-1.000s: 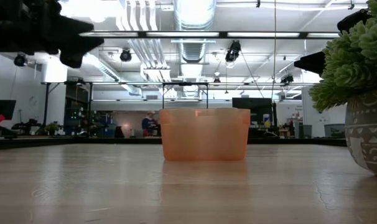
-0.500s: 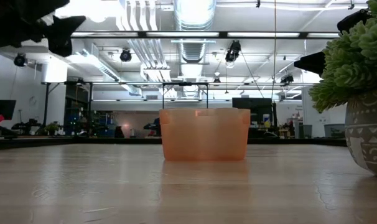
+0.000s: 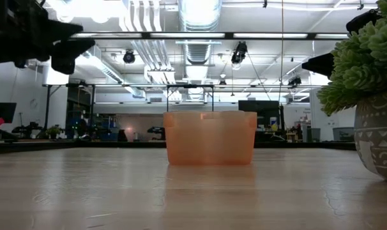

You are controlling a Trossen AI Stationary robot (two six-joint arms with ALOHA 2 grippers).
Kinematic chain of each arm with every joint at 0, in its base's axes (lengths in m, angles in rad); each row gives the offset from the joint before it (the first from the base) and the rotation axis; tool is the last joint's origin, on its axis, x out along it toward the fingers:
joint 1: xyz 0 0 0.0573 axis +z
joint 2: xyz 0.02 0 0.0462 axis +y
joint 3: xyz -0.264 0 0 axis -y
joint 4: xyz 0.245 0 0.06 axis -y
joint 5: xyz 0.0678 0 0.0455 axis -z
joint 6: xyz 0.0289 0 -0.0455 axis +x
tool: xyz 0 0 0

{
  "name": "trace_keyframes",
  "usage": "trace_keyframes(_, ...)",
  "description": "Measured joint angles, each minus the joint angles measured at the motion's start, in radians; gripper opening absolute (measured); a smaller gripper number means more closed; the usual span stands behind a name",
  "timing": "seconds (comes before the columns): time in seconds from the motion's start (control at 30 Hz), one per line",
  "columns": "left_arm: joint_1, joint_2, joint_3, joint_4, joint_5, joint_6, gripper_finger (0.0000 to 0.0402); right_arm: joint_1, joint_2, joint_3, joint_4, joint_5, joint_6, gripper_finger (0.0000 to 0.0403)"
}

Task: Pick and place pill bottles into a basket
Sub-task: Return to Home Position

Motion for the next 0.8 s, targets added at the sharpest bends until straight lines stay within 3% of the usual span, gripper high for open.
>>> trace_keyframes(0.13, 0.0, 0.012, 0.0, -0.045, -0.059, -0.001, 0.0218, 0.0, 0.0, 0.0, 0.0, 0.0, -0.001, 0.0206)
trace_keyframes(0.8, 0.0, 0.133, -0.002, -0.048, -0.061, 0.0, 0.0218, 0.0, 0.0, 0.0, 0.0, 0.0, 0.0, 0.0206)
